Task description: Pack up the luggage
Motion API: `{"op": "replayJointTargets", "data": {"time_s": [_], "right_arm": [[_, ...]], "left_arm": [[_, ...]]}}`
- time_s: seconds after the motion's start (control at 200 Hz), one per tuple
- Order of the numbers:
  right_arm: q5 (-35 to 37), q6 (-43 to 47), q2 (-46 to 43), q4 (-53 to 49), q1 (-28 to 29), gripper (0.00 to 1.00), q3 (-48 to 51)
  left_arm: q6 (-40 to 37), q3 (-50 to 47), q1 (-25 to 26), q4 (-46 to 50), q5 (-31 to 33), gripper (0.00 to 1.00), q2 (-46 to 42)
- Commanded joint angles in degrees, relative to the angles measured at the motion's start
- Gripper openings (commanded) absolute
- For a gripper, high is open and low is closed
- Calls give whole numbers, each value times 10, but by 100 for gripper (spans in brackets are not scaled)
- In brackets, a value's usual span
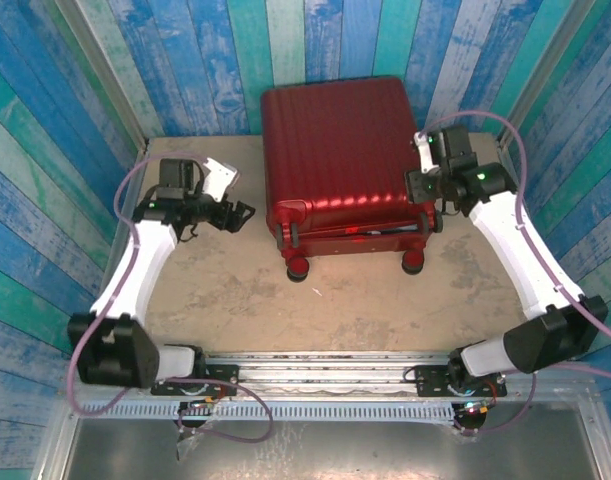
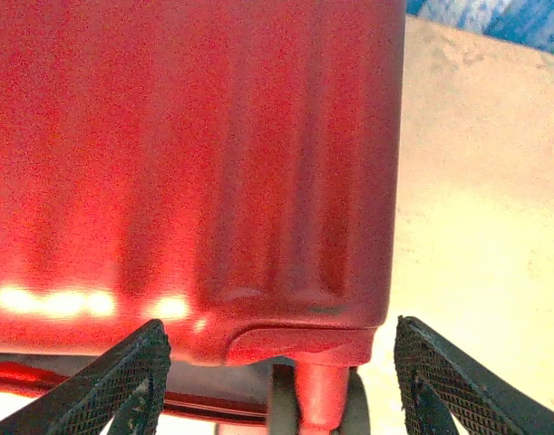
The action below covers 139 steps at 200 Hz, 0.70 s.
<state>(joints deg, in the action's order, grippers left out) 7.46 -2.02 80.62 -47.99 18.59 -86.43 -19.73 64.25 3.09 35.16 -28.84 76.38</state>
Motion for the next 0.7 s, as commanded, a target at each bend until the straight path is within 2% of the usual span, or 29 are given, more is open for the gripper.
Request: {"op": "replayJointTargets", "data": {"time_s": [0.0, 0.075, 0.195, 0.285, 0.34, 0.401, 0.516, 0.566, 0.596, 0.641, 0.691], "right_arm": [[-93, -70, -59, -23, 23, 68, -18], [-113, -114, -71, -6, 81, 69, -9], [-85, -165, -46, 6, 209, 73, -10], [-51, -187, -26, 28, 271, 81, -6], [-43, -195, -7, 32, 294, 82, -10], [-33, -202, 21, 29, 317, 82, -23], [-28, -220, 74, 34, 352, 84, -51], [-26, -229, 96, 39, 365, 84, -64], [-22, -233, 109, 41, 373, 86, -73], [-16, -239, 129, 43, 384, 88, -84], [-11, -245, 152, 42, 394, 89, -97]], "left_arm": [[-53, 14, -41, 1, -128, 89, 59], [-63, 10, -56, -11, -137, 87, 92], [-110, -7, -58, -20, -132, 84, 132], [-136, -68, -58, -106, -158, 86, 119], [-149, -116, -58, -175, -191, 88, 100], [-150, -144, -58, -218, -201, 89, 82], [-142, -135, -63, -224, -169, 93, 96], [-127, -134, -64, -240, -167, 100, 108], [-104, -138, -64, -264, -159, 94, 115], [-69, -139, -65, -294, -146, 93, 124], [-64, -134, -69, -296, -160, 93, 132]]}}
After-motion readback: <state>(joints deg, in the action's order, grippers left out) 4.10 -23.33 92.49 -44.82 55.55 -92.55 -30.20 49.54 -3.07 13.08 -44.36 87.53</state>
